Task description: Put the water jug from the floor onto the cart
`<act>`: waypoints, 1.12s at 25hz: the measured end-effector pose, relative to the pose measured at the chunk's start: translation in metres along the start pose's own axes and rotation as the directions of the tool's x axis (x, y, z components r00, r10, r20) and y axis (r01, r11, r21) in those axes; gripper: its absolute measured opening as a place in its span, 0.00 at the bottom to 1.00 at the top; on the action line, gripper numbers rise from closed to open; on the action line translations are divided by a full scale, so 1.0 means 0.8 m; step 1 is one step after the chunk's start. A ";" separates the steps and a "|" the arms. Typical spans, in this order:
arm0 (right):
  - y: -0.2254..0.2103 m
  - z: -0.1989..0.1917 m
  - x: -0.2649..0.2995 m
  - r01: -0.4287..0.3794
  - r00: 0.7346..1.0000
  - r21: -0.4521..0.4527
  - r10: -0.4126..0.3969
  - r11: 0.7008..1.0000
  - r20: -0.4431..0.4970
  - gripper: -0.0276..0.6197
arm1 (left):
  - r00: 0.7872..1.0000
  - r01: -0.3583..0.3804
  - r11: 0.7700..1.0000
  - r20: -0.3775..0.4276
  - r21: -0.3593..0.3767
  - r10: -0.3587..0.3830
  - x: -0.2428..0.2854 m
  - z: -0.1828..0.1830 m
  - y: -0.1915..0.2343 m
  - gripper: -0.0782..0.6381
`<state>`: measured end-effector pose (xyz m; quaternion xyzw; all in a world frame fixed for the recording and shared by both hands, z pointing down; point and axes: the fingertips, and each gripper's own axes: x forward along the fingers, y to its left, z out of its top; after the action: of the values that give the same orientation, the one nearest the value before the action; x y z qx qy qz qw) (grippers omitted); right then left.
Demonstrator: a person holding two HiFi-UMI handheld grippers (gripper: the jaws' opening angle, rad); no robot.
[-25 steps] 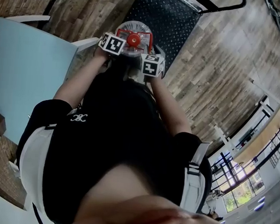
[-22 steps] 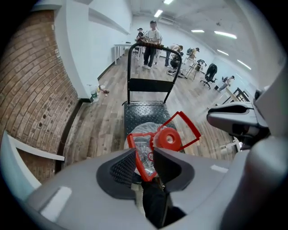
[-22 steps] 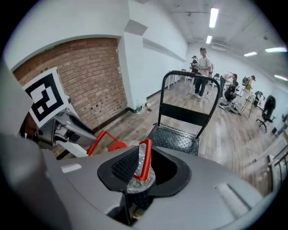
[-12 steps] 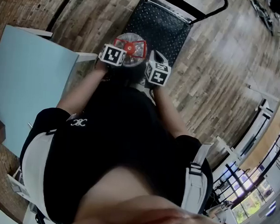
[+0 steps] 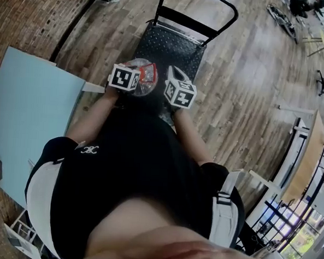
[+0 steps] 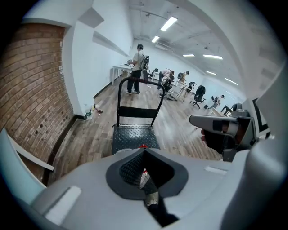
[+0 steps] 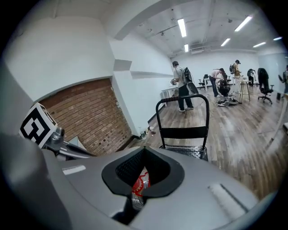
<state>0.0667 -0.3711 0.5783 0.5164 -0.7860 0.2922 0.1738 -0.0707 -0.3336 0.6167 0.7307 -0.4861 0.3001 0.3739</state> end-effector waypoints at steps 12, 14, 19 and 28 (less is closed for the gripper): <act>0.002 0.031 -0.033 -0.007 0.997 -0.024 0.009 1.000 0.073 0.06 | 0.992 -0.029 0.990 0.129 0.137 0.011 -0.030 0.052 -0.029 0.11; 0.002 0.028 -0.033 -0.005 0.998 -0.021 0.007 1.000 0.070 0.06 | 0.992 -0.025 0.991 0.123 0.132 0.008 -0.026 0.051 -0.029 0.11; -0.006 0.017 -0.032 0.001 0.999 -0.013 0.000 1.000 0.040 0.06 | 0.996 -0.011 0.994 0.088 0.113 0.001 -0.013 0.049 -0.030 0.11; -0.017 0.021 -0.028 -0.001 1.000 -0.003 0.001 1.000 0.029 0.06 | 0.997 0.014 0.987 0.076 0.163 -0.027 0.002 0.064 -0.049 0.11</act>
<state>0.0885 -0.3698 0.5566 0.5198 -0.7891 0.2837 0.1631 -0.0297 -0.3674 0.5805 0.7747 -0.4667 0.3062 0.2971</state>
